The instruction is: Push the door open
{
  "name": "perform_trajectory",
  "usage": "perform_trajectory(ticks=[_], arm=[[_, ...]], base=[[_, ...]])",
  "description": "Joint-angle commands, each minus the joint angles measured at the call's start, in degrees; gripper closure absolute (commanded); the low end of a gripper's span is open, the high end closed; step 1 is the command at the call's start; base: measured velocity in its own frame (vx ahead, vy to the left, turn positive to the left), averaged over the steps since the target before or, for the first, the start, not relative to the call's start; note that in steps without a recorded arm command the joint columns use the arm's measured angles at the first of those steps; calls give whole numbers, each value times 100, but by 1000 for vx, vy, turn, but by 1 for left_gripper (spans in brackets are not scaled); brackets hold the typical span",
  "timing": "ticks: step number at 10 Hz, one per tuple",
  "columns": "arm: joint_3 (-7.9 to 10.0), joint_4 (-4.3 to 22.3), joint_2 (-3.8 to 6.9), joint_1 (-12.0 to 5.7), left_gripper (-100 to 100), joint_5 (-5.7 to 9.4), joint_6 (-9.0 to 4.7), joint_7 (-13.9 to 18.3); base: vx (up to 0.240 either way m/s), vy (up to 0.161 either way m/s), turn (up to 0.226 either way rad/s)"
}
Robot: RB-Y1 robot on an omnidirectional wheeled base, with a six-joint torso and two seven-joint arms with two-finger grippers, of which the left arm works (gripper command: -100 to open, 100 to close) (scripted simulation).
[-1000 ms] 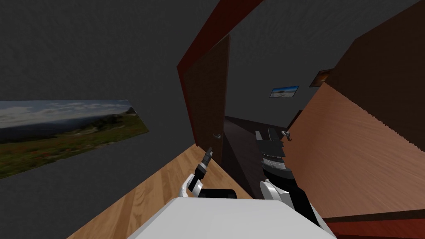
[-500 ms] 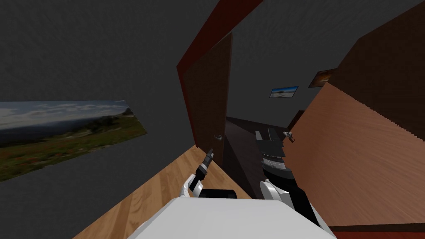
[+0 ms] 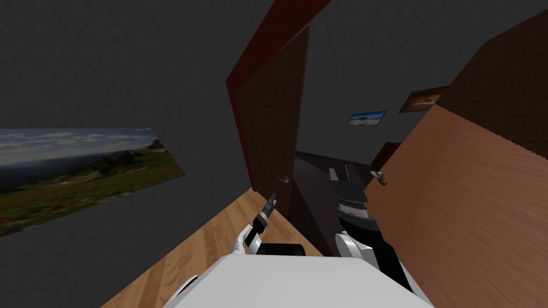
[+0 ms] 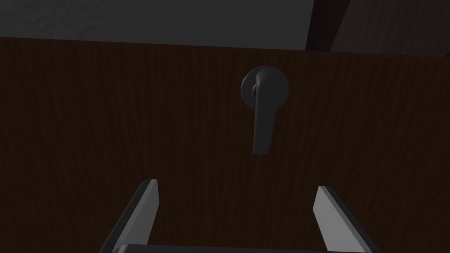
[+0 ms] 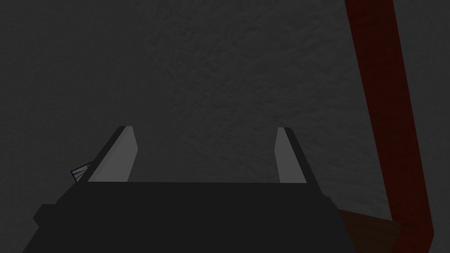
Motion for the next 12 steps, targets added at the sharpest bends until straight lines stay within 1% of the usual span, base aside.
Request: perform_trajectory(ticks=[1,2,3,4,5,7,8,12], arm=[[-49,158,-6,-65,-100,-9,-38,38],[-77,248,-7,-104,-100,-14,-56,61],[-133,423,-9,-179,-100,-24,-93,104],[-153,486,-10,-206,-100,-28,-106,120],[-192,611,-11,-260,-100,-35,-132,151],[-240,763,-14,-326,-100,-44,-163,189],[-219,740,-17,-322,-100,-38,-159,177],[-160,831,-68,-311,-100,-15,-204,100]], base=[[73,36,-18],[78,26,-18],[102,58,-29],[93,69,-21],[106,72,-21],[98,62,-17],[43,28,-5],[166,-95,-33]])
